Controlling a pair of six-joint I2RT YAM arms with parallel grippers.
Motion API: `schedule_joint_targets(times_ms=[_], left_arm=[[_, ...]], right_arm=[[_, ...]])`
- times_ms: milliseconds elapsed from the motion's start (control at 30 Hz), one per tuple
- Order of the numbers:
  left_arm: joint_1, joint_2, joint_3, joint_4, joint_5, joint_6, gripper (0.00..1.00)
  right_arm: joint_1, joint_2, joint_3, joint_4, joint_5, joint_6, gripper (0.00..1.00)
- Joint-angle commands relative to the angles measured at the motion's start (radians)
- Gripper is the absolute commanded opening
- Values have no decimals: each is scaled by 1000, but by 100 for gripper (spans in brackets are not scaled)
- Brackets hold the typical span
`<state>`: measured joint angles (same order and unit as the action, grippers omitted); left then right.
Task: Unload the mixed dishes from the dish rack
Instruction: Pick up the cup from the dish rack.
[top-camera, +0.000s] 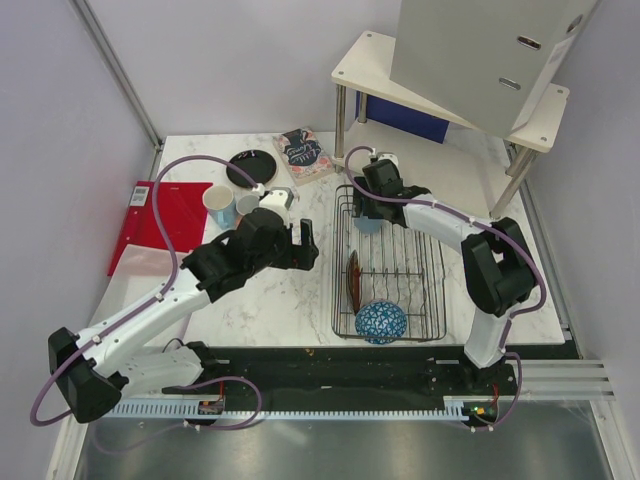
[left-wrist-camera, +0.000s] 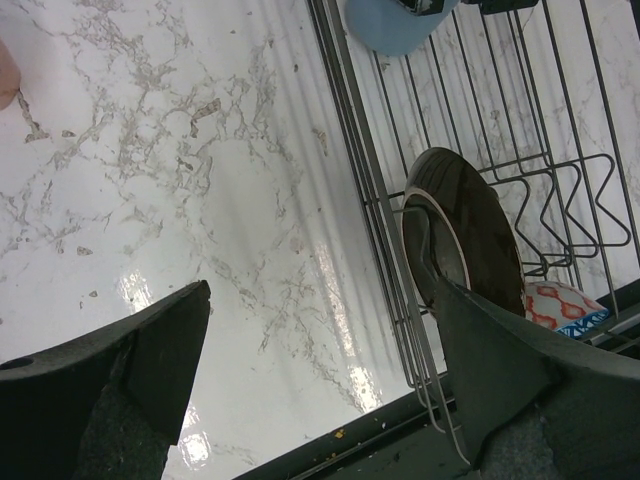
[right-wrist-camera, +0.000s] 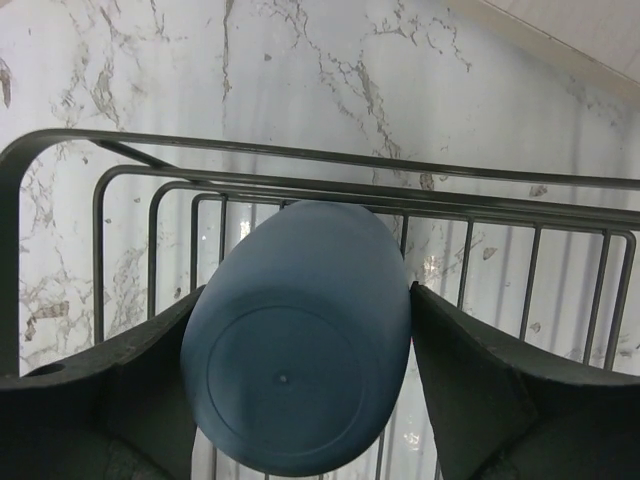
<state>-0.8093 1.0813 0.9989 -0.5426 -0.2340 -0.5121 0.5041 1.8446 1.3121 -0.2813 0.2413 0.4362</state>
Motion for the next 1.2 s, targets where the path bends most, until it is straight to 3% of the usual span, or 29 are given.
schedule_joint_targets(times_ms=[0, 167, 433, 533, 567, 667, 733, 800, 900, 1000, 1033, 1167], left_arm=[[-5, 5, -11, 47, -4, -29, 99], [-4, 8, -14, 50, -5, -34, 99], [-4, 9, -11, 53, -40, -45, 99], [-2, 0, -22, 78, -65, -75, 99], [-4, -6, -40, 119, -59, -89, 99], [-1, -67, -121, 232, -15, -121, 99], [-1, -115, -192, 412, 31, -140, 99], [2, -187, -282, 588, 86, -166, 99], [9, -196, -298, 699, 269, -195, 99], [9, -190, -319, 791, 412, -236, 99], [9, -193, -344, 905, 450, -258, 99], [10, -184, -460, 1138, 495, -356, 99]], right_arm=[[4, -22, 26, 33, 12, -10, 75], [8, -93, 1, 44, 15, -11, 49], [40, -428, -105, 36, -28, 22, 33], [42, -612, -235, 128, -66, 47, 5], [40, -654, -294, 161, -77, 59, 0], [39, -790, -375, 235, -158, 137, 0], [37, -872, -462, 274, -227, 227, 0], [37, -941, -561, 408, -293, 288, 0], [37, -999, -697, 618, -385, 436, 0], [37, -1001, -792, 798, -428, 538, 0], [37, -995, -806, 833, -438, 555, 0], [37, -957, -864, 1020, -476, 640, 0]])
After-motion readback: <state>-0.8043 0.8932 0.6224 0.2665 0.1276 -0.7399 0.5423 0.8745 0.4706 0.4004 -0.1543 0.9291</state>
